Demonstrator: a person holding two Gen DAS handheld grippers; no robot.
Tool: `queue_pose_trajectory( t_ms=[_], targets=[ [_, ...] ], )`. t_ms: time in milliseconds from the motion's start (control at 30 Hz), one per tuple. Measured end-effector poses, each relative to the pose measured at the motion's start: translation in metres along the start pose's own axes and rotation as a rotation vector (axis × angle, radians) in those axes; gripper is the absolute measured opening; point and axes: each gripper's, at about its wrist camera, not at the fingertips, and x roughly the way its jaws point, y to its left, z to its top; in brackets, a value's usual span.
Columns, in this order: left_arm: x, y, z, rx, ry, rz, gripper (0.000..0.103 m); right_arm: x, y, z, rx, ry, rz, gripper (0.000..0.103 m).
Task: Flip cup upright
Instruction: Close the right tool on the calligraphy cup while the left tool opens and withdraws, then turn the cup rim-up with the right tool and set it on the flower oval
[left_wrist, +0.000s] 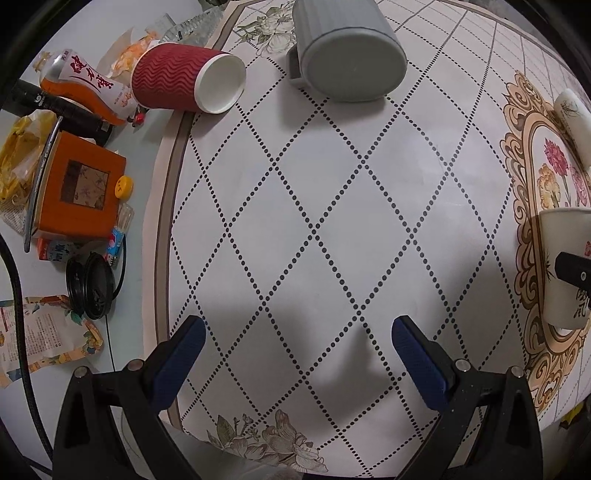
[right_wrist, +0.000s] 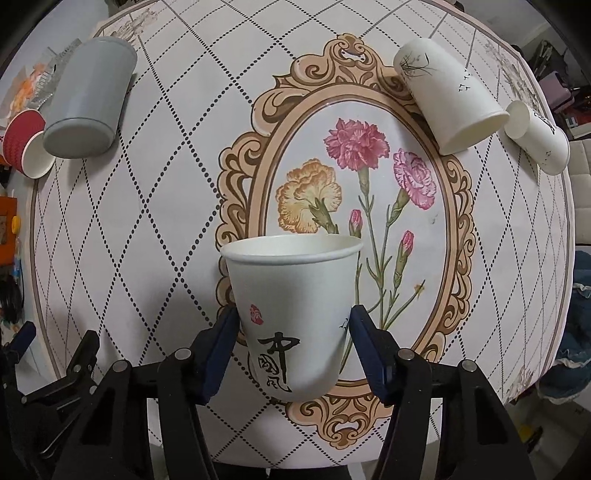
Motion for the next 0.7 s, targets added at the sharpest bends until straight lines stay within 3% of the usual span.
queue_pose_trajectory(
  t_ms=[233,400,700],
  targets=[
    [-0.006,-0.005,0.002,-0.003,0.000,0.001,0.103,-0.006,-0.009,-0.012,0.014,-0.016,0.025,0.063],
    [-0.008,-0.004,0.006,-0.012,0.001,-0.022,0.103,-0.019,-0.023,-0.020,0.045,-0.079,0.084,0.063],
    [0.005,0.008,0.028,-0.121,0.076,-0.085,0.103,-0.057,-0.038,-0.018,0.104,-0.388,0.216,0.063]
  ],
)
